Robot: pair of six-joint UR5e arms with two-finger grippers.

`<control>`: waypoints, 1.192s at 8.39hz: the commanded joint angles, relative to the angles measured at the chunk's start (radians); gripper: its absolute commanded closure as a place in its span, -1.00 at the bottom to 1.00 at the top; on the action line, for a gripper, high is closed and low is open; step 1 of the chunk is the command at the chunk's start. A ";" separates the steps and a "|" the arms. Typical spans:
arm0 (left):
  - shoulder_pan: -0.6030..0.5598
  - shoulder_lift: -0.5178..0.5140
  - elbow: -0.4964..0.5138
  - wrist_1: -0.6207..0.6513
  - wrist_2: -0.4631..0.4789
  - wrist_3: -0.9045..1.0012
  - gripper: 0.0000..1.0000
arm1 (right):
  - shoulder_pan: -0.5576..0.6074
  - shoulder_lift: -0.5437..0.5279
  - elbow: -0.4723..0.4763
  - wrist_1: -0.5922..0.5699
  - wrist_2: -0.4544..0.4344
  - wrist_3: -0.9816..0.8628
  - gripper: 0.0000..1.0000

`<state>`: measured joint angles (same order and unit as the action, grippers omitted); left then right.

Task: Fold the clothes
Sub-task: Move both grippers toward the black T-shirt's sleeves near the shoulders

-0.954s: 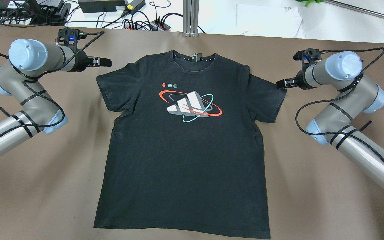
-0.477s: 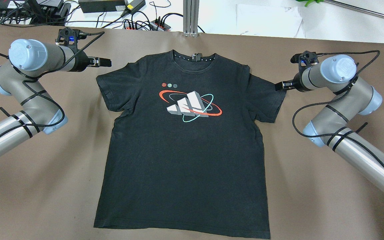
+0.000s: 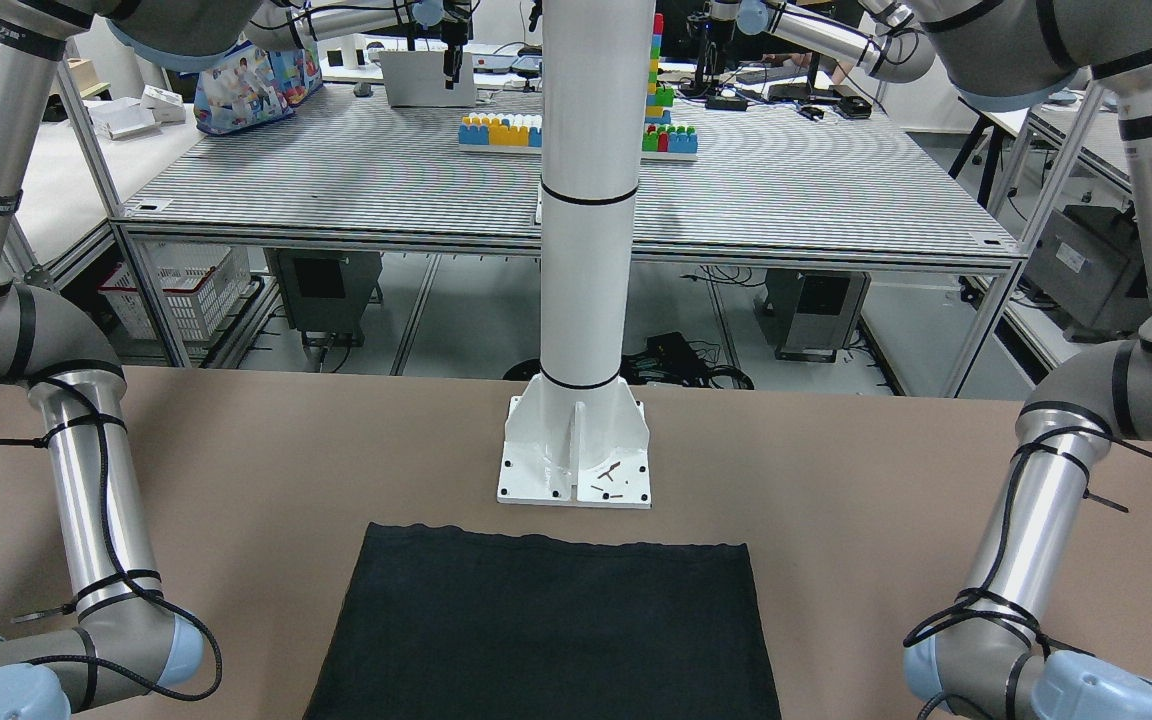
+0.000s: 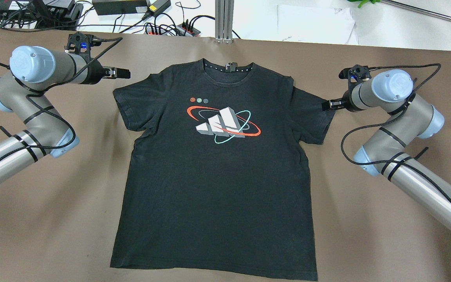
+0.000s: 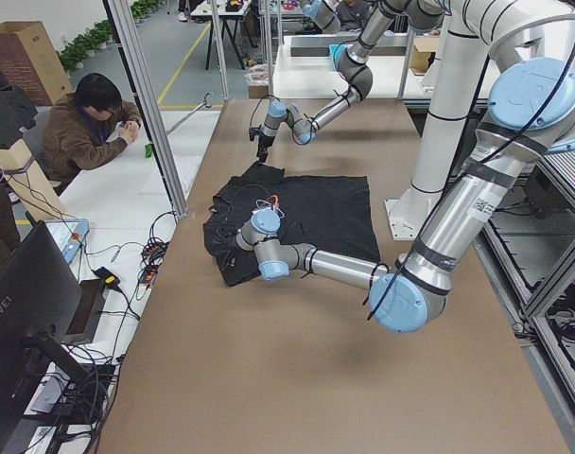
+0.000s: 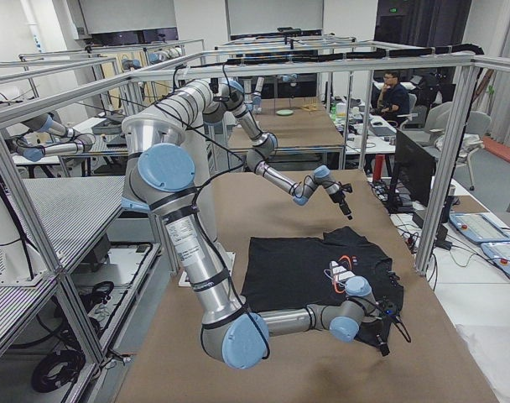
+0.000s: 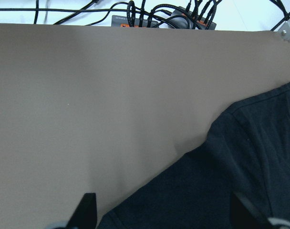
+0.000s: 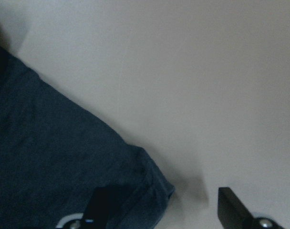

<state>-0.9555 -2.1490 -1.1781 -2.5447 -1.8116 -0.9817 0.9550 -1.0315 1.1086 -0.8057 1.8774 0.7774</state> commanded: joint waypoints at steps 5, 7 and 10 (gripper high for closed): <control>0.000 0.000 -0.005 -0.002 -0.002 -0.005 -1.00 | 0.004 0.039 0.045 -0.009 0.025 0.052 1.00; -0.002 0.000 -0.006 -0.002 -0.002 -0.005 -1.00 | 0.039 0.071 0.114 -0.111 0.118 0.054 1.00; -0.002 0.001 -0.003 -0.002 0.000 -0.002 -1.00 | -0.025 0.166 0.126 -0.184 0.088 0.071 1.00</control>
<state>-0.9571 -2.1487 -1.1828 -2.5464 -1.8125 -0.9856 0.9718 -0.9177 1.2271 -0.9569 1.9818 0.8326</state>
